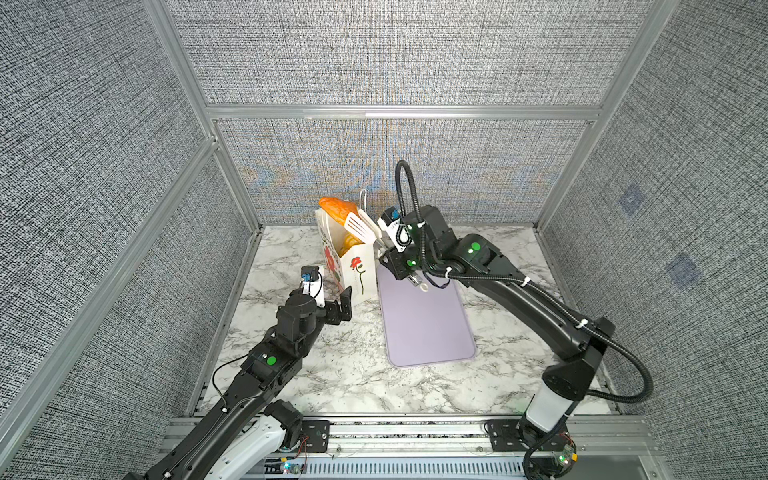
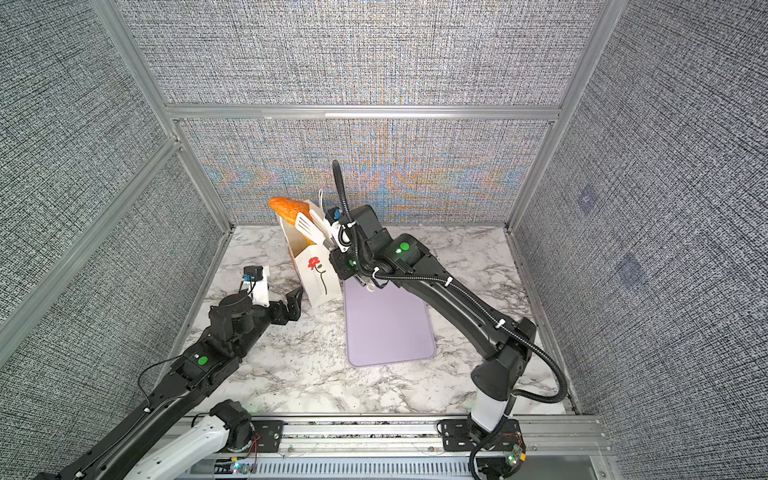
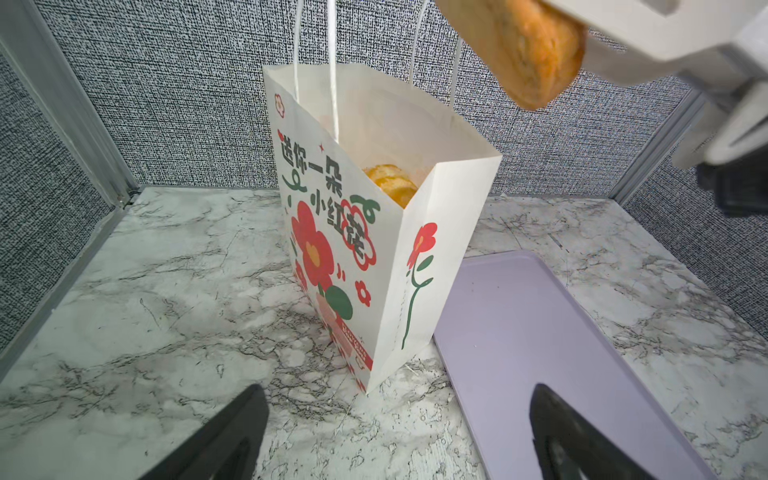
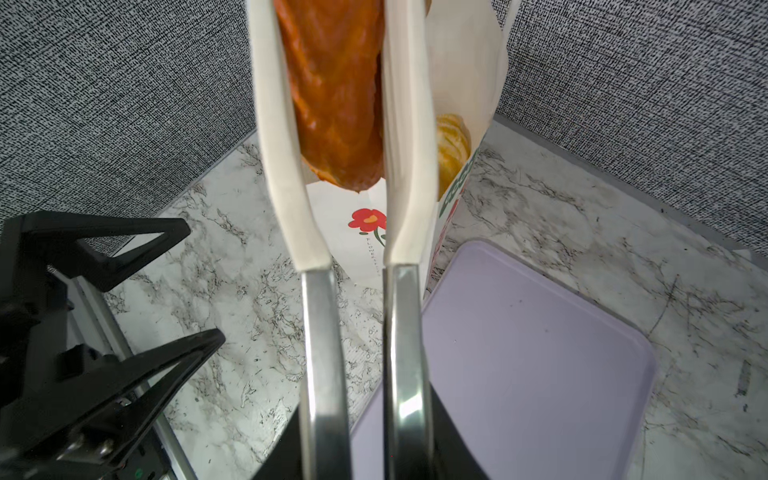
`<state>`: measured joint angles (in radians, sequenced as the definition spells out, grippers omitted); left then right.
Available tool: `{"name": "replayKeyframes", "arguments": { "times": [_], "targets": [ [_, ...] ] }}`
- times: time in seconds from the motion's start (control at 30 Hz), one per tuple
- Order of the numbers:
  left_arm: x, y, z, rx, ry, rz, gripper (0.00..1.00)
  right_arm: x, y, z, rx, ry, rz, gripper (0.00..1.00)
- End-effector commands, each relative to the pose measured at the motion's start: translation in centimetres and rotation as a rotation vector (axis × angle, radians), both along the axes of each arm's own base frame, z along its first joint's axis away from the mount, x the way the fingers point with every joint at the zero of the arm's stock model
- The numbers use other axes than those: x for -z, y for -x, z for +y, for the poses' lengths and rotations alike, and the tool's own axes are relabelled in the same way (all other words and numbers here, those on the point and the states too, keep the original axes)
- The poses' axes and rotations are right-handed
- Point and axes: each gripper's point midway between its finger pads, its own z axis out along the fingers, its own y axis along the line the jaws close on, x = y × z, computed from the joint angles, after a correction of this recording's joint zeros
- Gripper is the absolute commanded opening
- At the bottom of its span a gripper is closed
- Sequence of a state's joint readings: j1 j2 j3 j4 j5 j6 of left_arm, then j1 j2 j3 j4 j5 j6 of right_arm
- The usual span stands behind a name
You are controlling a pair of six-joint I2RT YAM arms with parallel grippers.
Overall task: Place the fake bread into the paper bag
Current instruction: 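Lower the orange pastry into the bag and open the tongs, right gripper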
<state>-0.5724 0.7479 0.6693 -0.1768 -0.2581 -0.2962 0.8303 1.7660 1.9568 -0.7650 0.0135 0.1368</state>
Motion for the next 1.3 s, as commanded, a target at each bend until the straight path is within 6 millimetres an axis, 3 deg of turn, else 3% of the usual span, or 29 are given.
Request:
{"name": "replayKeyframes", "arguments": {
  "times": [0.0, 0.57, 1.27],
  "targets": [
    [0.0, 0.1, -0.2, 0.015, 0.011, 0.004, 1.0, -0.9, -1.1, 1.0, 0.009, -0.049, -0.026, 0.31],
    [1.0, 0.4, -0.1, 0.018, 0.028, 0.023, 1.0, 1.3, -3.9, 1.8, 0.061, -0.08, 0.014, 0.32],
    [1.3, 0.8, -0.3, 0.031, 0.064, 0.032, 1.0, 2.5, -4.1, 1.2, 0.08, -0.06, 0.041, 0.42]
  ]
}}
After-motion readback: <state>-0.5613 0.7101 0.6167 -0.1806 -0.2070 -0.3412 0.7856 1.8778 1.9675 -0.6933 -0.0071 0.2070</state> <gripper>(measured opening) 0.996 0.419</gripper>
